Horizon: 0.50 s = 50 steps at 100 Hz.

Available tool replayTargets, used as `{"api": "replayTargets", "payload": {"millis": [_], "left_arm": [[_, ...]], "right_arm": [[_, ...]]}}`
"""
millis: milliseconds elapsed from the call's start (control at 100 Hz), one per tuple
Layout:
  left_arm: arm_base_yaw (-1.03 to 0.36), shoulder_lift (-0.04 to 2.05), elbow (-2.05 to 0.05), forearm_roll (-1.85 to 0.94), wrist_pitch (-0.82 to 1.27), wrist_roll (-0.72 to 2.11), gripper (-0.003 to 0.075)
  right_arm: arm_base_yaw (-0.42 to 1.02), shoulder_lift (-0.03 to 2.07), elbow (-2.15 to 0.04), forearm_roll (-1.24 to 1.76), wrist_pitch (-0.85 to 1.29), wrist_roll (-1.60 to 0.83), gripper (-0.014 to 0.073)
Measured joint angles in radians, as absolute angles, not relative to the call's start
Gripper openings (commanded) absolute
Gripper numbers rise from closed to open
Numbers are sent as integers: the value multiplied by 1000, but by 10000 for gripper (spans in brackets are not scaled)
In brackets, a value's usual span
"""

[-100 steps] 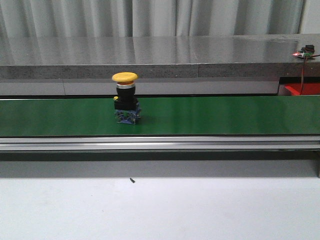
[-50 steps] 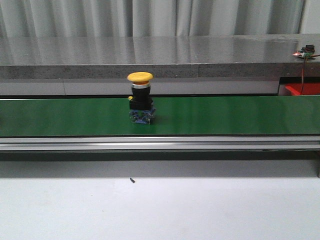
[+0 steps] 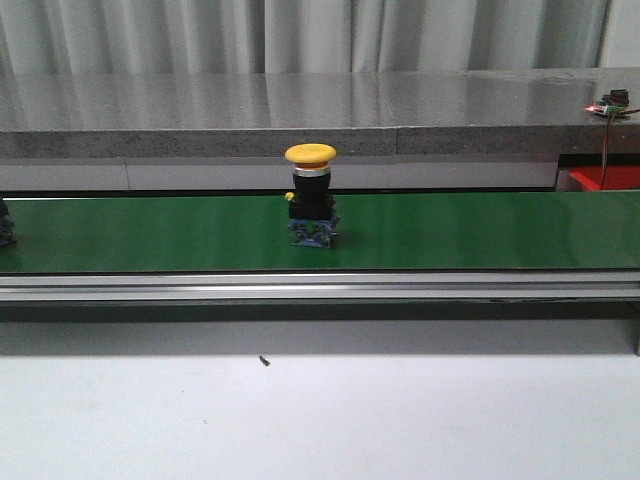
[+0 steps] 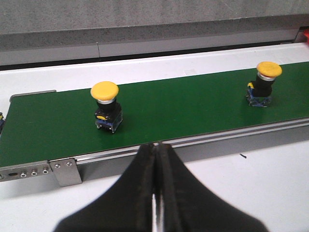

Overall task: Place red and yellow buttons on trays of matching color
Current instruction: 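Move the right gripper above the first yellow button arriving on the belt, then close the right gripper on the yellow button and lift it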

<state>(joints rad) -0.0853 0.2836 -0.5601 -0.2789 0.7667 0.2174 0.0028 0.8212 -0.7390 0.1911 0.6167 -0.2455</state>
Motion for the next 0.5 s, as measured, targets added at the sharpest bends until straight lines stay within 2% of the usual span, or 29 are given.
{"api": "replayTargets", "payload": {"millis": [50,120,130,140,290,390,500], "left_arm": [[-85,284,-560,-279,767,217,-20],[-85,284,-560,-279,767,217,-20],[-85,284,-560,-279,767,217,-20],[-85,284,-560,-279,767,217,-20],[-85,284,-560,-279,767,217,-20],[-85,284,-560,-279,767,217,-20],[-85,284,-560,-279,767,217,-20]], "right_arm": [[24,872,-776,191,626,-246,-15],[60,938,-832,191,637,-246,103],[67,944,-838,191,637,-246,146],[71,951,-849,191,640,-246,146],[151,1097,-972,191,692,-246,498],[194,1194,-1054,191,737,-246,599],[232,1304,-1148,211,803,-246,596]]}}
